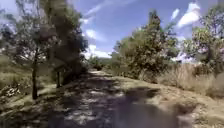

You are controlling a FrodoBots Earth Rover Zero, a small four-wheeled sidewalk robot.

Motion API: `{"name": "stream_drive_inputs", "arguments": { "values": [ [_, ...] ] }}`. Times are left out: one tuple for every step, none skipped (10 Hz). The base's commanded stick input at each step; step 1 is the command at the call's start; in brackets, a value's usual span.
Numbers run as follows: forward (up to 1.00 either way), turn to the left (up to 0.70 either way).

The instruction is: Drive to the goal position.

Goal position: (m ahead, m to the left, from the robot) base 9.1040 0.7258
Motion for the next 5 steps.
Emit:
{"name": "stream_drive_inputs", "arguments": {
  "values": [
    [0.7,0.25],
    [0.7,0.0],
    [0.7,0.0],
    [0.7,0.0],
    [0.7,0.0]
  ]
}}
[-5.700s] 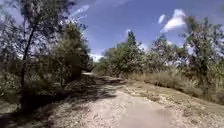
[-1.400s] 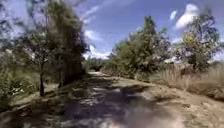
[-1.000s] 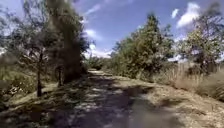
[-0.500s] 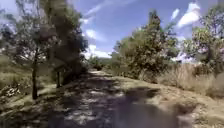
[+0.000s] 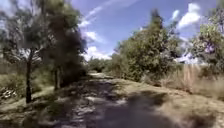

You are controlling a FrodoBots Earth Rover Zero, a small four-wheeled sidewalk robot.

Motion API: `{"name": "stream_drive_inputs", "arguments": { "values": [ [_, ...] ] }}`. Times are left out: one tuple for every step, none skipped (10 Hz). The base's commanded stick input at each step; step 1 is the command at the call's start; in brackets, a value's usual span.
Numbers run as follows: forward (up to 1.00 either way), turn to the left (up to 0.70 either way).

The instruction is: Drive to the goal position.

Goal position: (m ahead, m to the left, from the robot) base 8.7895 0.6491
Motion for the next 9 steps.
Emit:
{"name": "stream_drive_inputs", "arguments": {
  "values": [
    [0.7,0.0],
    [0.7,0.0],
    [0.7,0.01],
    [0.7,0.27],
    [0.7,0.24],
    [0.7,0.1],
    [0.7,0.0],
    [0.7,0.0],
    [0.7,0.0]
  ]
}}
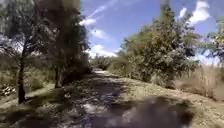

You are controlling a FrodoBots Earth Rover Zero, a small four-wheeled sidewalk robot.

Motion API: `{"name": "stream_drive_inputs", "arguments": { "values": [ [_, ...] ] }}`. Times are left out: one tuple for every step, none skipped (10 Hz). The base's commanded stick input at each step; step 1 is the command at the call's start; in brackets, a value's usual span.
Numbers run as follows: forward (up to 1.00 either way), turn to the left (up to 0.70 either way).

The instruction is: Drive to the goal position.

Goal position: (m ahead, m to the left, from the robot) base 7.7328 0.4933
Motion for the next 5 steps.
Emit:
{"name": "stream_drive_inputs", "arguments": {
  "values": [
    [0.7,0.0],
    [0.7,0.0],
    [0.7,0.0],
    [0.7,0.0],
    [0.7,0.0]
  ]
}}
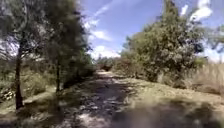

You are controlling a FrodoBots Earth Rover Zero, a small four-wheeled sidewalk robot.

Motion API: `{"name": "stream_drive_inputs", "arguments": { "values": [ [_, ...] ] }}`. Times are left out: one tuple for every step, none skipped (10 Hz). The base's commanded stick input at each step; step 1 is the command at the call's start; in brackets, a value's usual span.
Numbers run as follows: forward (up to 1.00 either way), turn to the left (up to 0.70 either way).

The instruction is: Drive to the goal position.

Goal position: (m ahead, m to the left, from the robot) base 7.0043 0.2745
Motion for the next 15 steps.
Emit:
{"name": "stream_drive_inputs", "arguments": {
  "values": [
    [0.7,0.0],
    [0.7,0.0],
    [0.7,0.0],
    [0.7,0.0],
    [0.7,0.0],
    [0.7,0.0],
    [0.7,0.12],
    [0.7,0.18],
    [0.7,0.0],
    [0.7,0.0],
    [0.7,0.0],
    [0.7,0.0],
    [0.7,0.0],
    [0.7,0.0],
    [0.7,0.0]
  ]
}}
